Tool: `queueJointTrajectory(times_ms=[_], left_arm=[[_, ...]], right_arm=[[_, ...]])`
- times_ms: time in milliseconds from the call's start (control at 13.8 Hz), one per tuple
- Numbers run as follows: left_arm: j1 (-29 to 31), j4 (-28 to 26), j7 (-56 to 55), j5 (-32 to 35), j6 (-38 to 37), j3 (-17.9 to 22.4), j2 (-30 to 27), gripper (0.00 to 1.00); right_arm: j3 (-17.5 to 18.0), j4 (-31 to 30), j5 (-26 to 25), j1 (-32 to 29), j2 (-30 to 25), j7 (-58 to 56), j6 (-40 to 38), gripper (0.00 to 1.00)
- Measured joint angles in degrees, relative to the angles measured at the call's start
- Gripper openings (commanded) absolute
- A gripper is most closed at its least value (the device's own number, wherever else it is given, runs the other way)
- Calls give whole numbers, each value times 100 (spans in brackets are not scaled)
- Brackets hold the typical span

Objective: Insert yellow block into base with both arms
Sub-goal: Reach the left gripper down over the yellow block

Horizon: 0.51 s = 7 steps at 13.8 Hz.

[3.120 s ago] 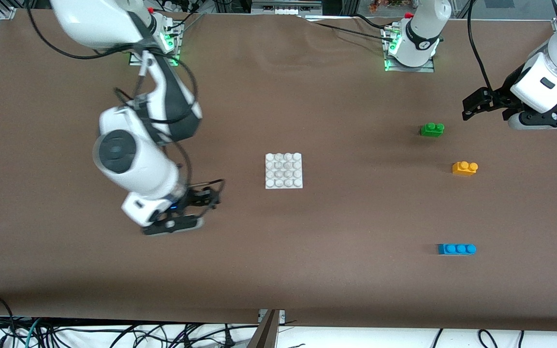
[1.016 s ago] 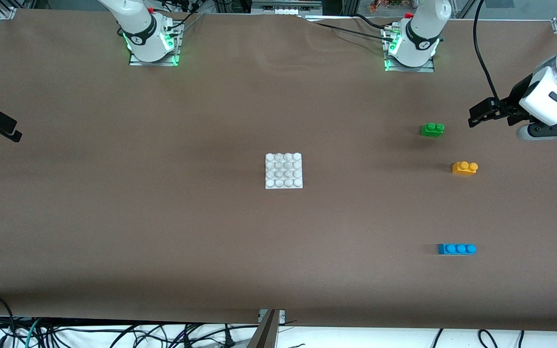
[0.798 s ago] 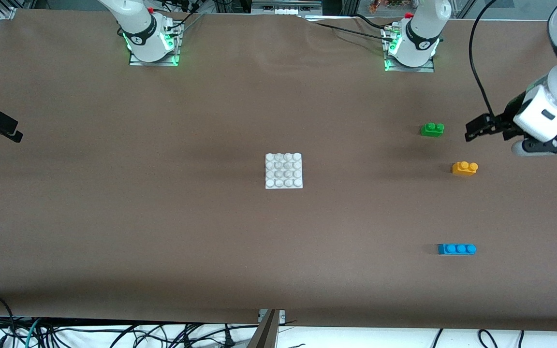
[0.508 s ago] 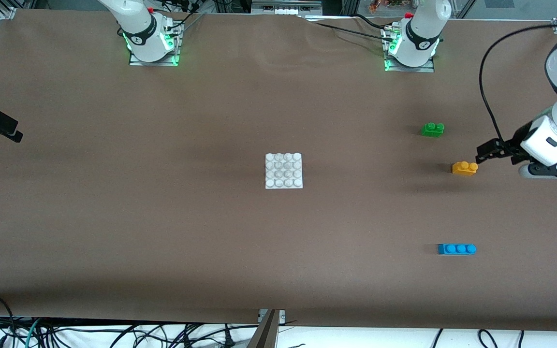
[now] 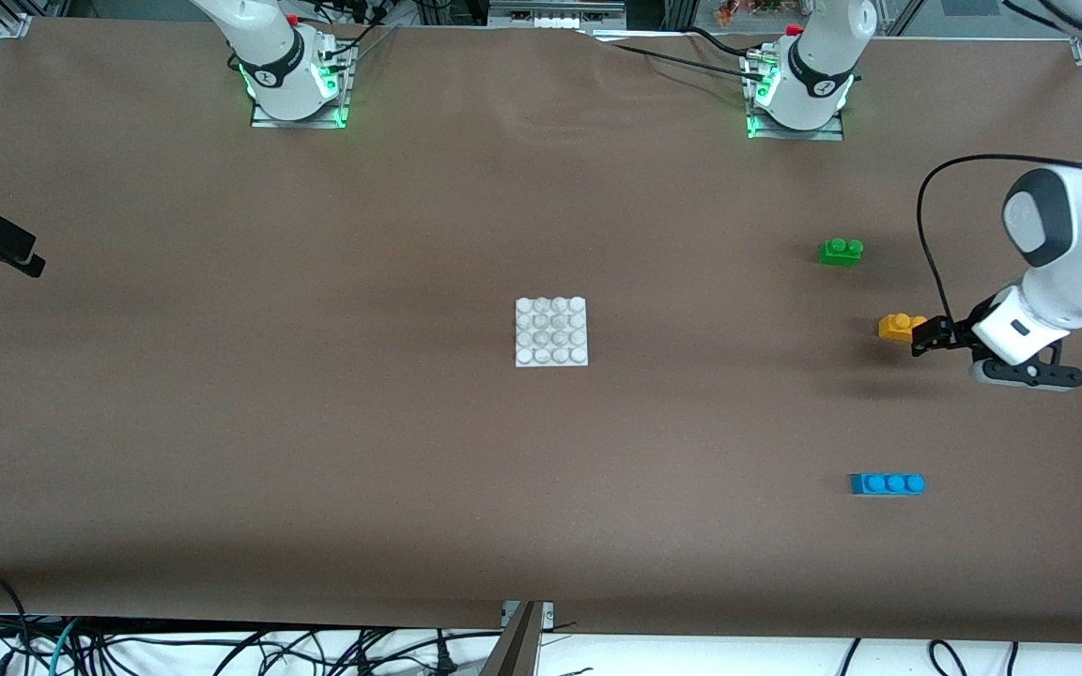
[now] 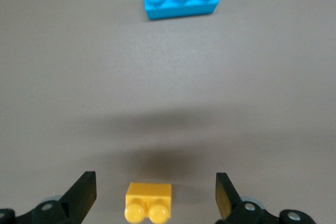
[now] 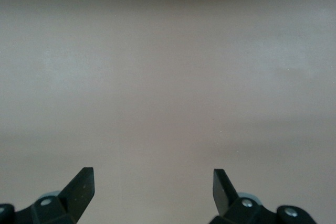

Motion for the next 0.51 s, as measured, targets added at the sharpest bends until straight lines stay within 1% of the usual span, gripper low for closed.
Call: queueJointTrajectory(times_ms=[145,363,508], left_arm=[[74,-158,86,0,251,28,211,100],[222,-245,104,0,313,53,498,100],[284,-475,114,0,666,59,625,100]], right_arm=[[1,0,0,1,0,0,0,100],[1,0,0,2,3,0,1,100],[1,0,0,1,3,-1,1,100]])
